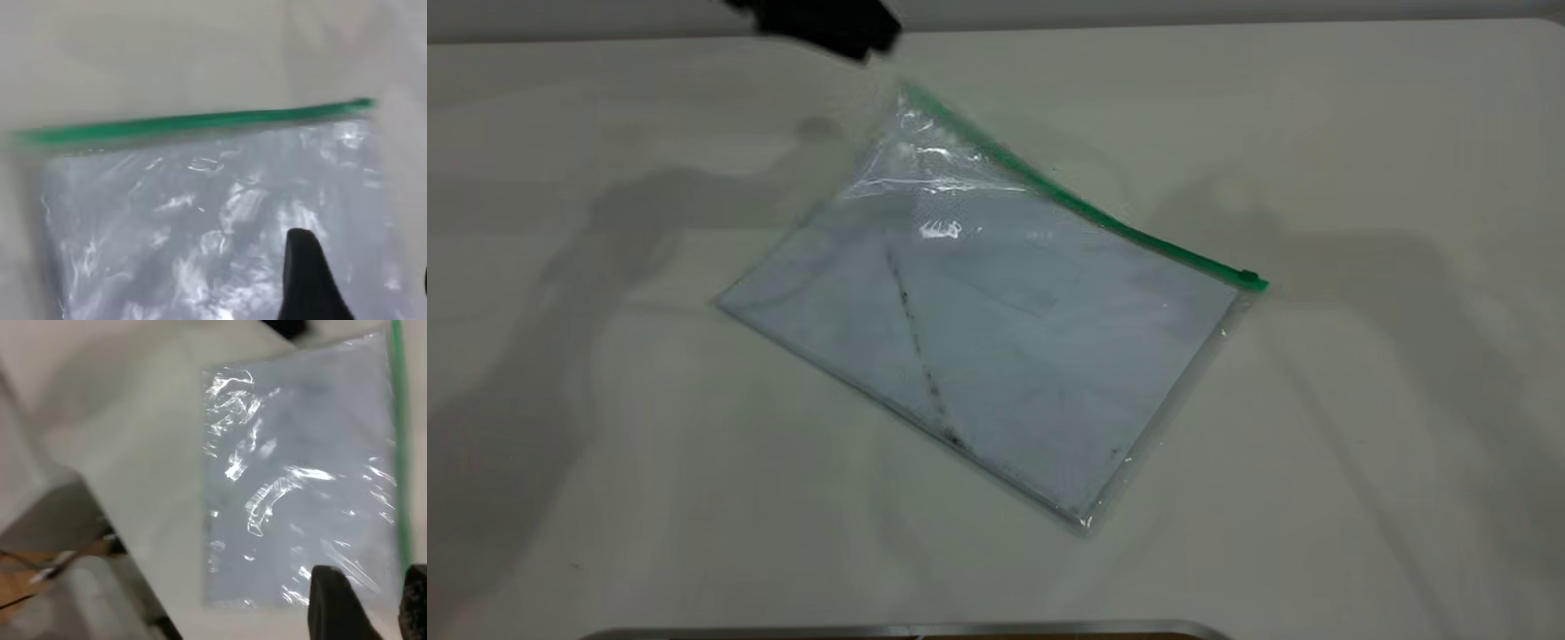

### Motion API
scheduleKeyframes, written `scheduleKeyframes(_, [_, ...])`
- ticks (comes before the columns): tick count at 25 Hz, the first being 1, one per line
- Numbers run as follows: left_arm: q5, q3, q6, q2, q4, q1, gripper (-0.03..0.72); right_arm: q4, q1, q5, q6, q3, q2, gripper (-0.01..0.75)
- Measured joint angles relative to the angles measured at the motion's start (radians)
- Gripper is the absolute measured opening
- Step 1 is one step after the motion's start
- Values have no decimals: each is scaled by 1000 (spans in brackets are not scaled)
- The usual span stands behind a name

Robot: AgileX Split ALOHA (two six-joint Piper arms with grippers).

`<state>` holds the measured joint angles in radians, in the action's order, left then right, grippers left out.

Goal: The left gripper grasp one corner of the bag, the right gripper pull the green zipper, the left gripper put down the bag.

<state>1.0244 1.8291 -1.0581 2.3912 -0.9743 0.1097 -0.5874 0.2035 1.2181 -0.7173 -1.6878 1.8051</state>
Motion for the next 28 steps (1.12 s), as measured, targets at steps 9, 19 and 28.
scheduleKeyframes(9, [143, 0, 333, -400, 261, -39, 453, 211, 0, 17, 254, 87, -415, 280])
scheduleKeyframes(19, [143, -10, 719, -847, 590, -39, 436, 373, 0, 17, 388, 550, -844, 327])
scheduleKeyframes(28, [143, -426, 802, -1219, 681, -39, 434, 450, 0, 14, 529, 1029, -1138, 430])
